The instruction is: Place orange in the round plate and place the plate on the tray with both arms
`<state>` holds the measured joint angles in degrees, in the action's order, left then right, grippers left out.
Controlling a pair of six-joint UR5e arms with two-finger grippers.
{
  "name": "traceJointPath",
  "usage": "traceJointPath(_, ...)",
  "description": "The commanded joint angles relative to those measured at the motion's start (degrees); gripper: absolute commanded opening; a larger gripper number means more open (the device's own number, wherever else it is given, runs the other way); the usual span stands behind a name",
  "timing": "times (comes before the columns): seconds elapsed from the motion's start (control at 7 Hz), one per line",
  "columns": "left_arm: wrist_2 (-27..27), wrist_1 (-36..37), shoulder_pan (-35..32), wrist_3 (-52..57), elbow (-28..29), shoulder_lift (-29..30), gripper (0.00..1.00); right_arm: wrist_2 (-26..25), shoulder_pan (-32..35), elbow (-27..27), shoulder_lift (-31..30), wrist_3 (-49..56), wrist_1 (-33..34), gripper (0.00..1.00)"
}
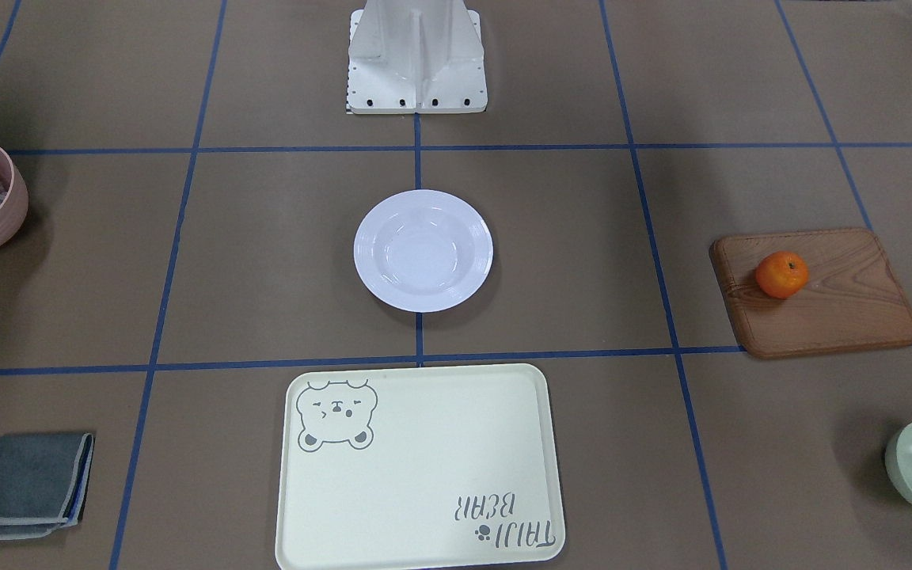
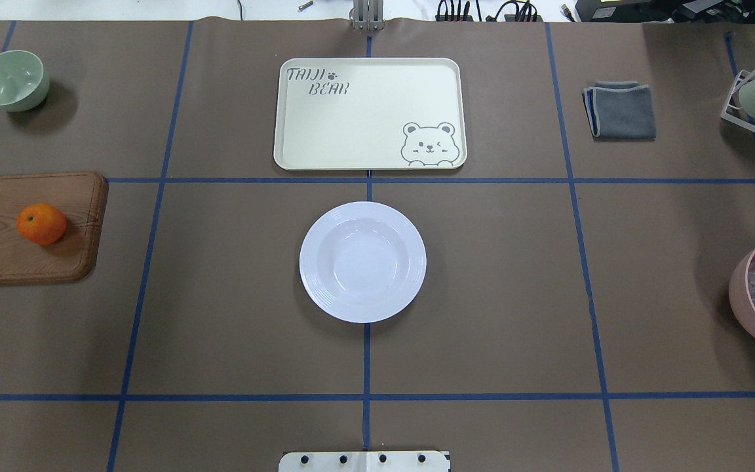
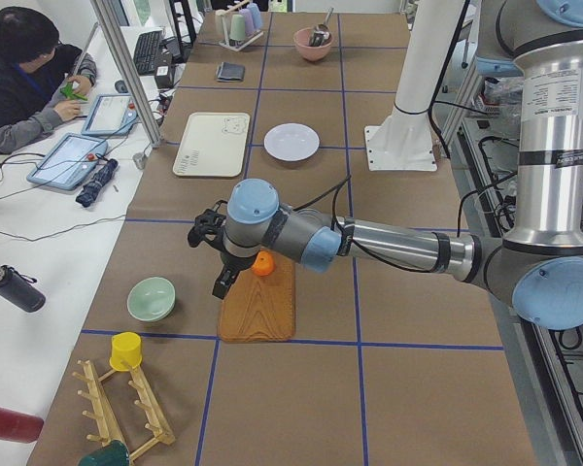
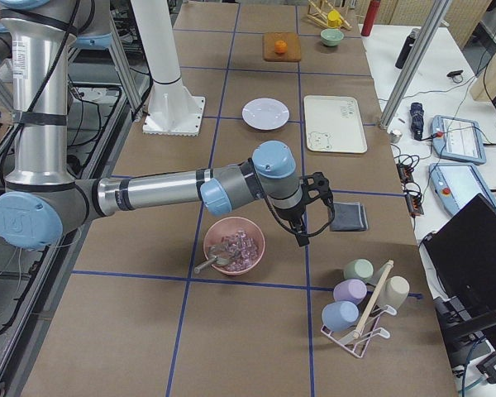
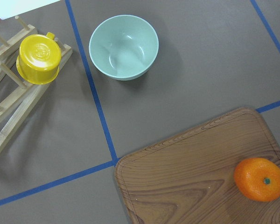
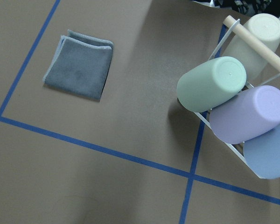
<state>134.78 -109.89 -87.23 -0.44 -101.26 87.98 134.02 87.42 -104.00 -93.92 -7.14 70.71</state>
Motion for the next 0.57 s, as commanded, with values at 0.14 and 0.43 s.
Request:
traceJointPath(0.14, -0.5, -5.7, 7.7, -14.7, -0.1, 1.0, 0.98, 2.2, -8.9, -4.3, 0.5, -23.7, -9.3, 1.0)
traceJointPath(0.43, -2.5, -13.4, 15.6, -30.9, 0.1, -1.8, 0.98, -6.4, -18.8, -9.1, -0.7, -38.3, -9.2, 1.0)
